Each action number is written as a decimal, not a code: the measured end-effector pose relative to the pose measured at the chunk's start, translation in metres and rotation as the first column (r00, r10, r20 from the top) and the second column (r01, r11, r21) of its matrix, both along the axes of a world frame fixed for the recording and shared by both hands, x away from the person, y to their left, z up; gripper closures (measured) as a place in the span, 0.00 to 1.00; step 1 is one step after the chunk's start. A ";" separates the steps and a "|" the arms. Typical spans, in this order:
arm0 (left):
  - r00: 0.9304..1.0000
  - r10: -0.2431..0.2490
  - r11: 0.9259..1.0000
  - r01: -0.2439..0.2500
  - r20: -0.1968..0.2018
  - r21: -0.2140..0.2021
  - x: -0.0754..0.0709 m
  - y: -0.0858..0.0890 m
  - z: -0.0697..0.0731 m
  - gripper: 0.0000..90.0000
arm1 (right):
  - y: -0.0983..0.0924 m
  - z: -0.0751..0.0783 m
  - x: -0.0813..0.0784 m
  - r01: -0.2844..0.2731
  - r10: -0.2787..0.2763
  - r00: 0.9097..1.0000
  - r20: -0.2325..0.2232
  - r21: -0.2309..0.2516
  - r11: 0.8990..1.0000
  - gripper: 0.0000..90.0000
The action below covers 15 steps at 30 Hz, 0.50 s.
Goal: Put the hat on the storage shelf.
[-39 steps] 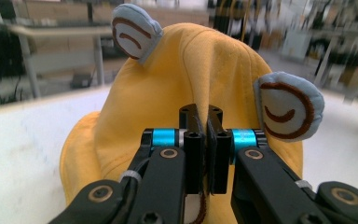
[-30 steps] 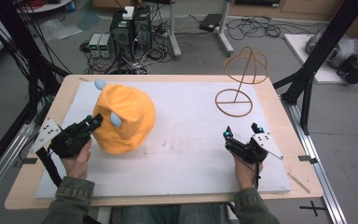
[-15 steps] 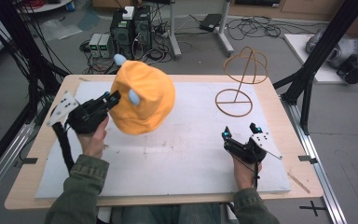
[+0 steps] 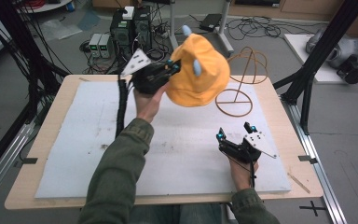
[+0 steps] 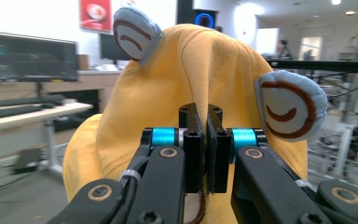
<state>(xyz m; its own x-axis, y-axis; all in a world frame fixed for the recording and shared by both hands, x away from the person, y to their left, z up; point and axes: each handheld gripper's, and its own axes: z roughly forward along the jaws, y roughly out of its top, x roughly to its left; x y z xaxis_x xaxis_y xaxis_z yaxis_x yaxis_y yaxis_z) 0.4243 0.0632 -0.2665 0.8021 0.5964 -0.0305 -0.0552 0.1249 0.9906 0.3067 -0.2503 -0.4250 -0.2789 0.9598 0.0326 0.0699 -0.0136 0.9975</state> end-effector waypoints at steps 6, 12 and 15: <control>0.997 -0.072 0.997 0.072 -0.007 0.010 0.036 -0.066 0.015 0.97 | -0.005 0.000 0.001 0.008 -0.007 1.000 -0.014 0.037 0.999 0.04; 0.995 -0.097 0.995 0.097 -0.002 -0.023 0.056 -0.097 0.028 0.97 | -0.005 -0.001 0.000 0.002 -0.001 0.999 -0.037 0.043 0.999 0.04; 0.994 -0.109 0.994 0.108 -0.012 -0.019 0.070 -0.117 0.033 0.97 | -0.003 -0.001 0.000 -0.012 0.014 0.999 -0.041 0.049 0.999 0.04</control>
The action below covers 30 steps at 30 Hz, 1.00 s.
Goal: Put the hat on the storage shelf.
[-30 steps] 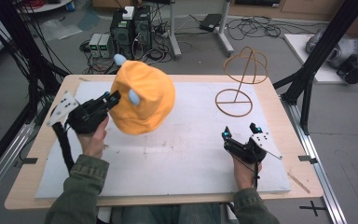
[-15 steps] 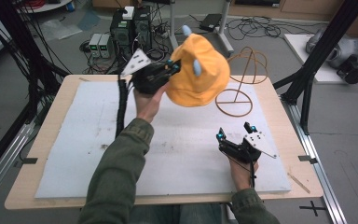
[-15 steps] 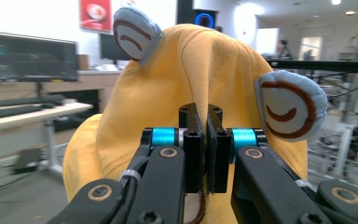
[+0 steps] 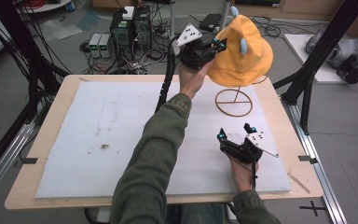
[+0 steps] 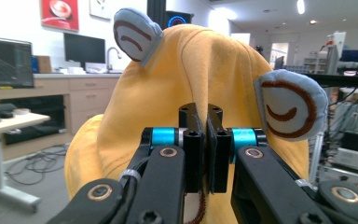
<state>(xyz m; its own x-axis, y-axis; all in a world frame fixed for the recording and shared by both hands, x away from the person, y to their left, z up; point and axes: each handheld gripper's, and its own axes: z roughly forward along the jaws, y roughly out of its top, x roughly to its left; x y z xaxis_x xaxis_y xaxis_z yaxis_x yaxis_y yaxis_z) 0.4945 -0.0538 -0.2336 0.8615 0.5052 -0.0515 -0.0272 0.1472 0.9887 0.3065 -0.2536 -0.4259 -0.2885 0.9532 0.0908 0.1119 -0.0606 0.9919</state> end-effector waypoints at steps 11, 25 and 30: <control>1.000 -0.017 0.999 0.018 -0.024 0.031 0.029 -0.049 -0.001 0.97 | -0.008 0.003 -0.001 0.024 -0.024 1.000 0.007 0.014 1.000 0.04; 0.999 -0.002 0.991 0.009 -0.053 0.132 0.041 -0.074 0.002 0.97 | -0.015 0.006 -0.001 0.040 -0.040 0.999 0.008 0.024 0.999 0.04; 0.993 0.039 0.975 -0.013 -0.114 0.221 0.047 -0.078 0.000 0.97 | -0.014 0.006 -0.002 0.035 -0.035 0.999 0.010 0.029 0.999 0.04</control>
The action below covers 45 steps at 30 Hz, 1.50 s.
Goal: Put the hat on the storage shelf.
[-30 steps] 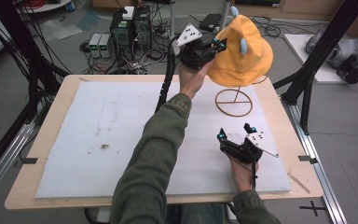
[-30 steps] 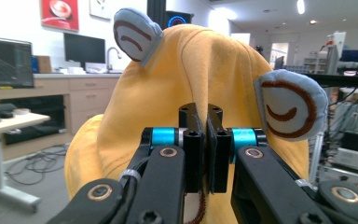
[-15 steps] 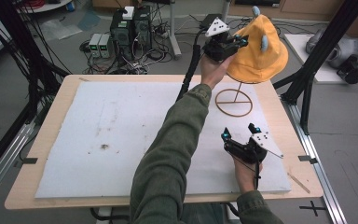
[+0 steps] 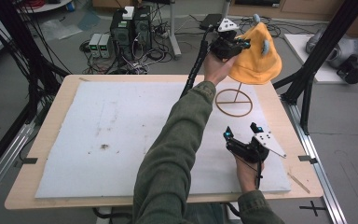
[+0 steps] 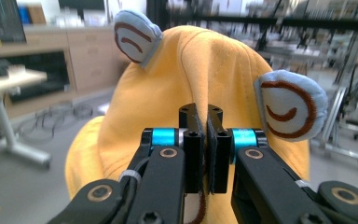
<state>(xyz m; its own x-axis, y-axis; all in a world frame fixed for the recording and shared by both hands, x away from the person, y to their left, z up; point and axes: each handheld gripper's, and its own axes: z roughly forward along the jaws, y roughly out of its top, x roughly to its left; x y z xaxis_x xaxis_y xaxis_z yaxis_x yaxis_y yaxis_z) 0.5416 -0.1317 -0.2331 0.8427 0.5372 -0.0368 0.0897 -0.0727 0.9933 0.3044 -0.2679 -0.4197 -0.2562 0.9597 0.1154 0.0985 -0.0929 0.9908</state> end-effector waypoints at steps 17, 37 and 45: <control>0.992 0.043 0.999 -0.043 -0.118 -0.003 0.009 0.002 -0.015 0.42 | -0.001 0.002 -0.001 -0.009 0.009 1.000 0.012 0.016 1.000 0.04; 0.969 0.245 0.969 -0.243 0.030 -0.046 -0.046 0.123 0.023 0.19 | 0.001 0.006 -0.005 -0.015 0.015 0.999 0.036 0.001 1.000 0.04; 0.931 0.361 0.930 -0.356 0.047 -0.092 -0.088 0.210 0.010 0.19 | 0.001 0.006 -0.005 -0.009 0.009 0.999 0.032 0.005 1.000 0.04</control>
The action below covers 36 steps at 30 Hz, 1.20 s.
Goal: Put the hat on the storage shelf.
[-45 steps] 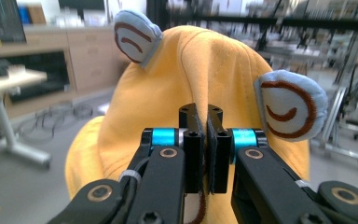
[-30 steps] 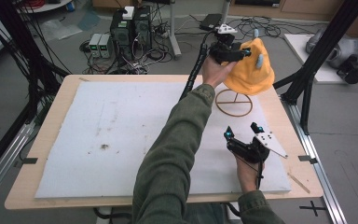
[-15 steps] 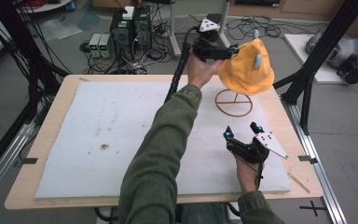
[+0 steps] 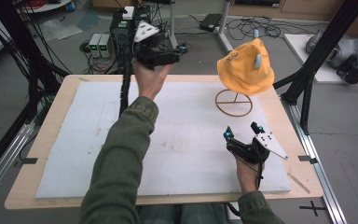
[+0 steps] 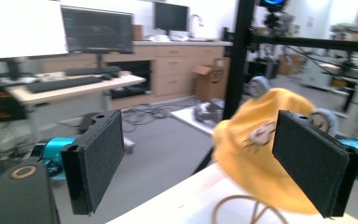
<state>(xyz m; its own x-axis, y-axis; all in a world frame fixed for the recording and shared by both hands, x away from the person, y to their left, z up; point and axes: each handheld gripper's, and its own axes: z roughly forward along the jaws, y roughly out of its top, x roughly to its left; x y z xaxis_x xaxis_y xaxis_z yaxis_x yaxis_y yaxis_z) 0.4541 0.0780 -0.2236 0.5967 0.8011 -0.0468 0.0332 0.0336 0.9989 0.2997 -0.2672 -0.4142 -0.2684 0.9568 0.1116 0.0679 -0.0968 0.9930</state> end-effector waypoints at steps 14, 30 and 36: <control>0.969 0.247 0.969 -0.246 0.024 -0.020 -0.084 0.126 -0.035 0.19 | 0.002 -0.002 0.000 -0.001 0.001 1.000 -0.005 -0.011 1.000 0.04; 0.939 0.345 0.939 -0.345 0.011 -0.011 -0.134 0.162 -0.096 0.19 | 0.006 0.000 0.001 0.006 -0.006 1.000 0.004 -0.019 1.000 0.04; 0.930 0.367 0.930 -0.368 -0.015 -0.007 -0.142 0.161 -0.129 0.19 | 0.009 0.000 0.002 0.000 0.000 1.000 0.002 -0.026 1.000 0.04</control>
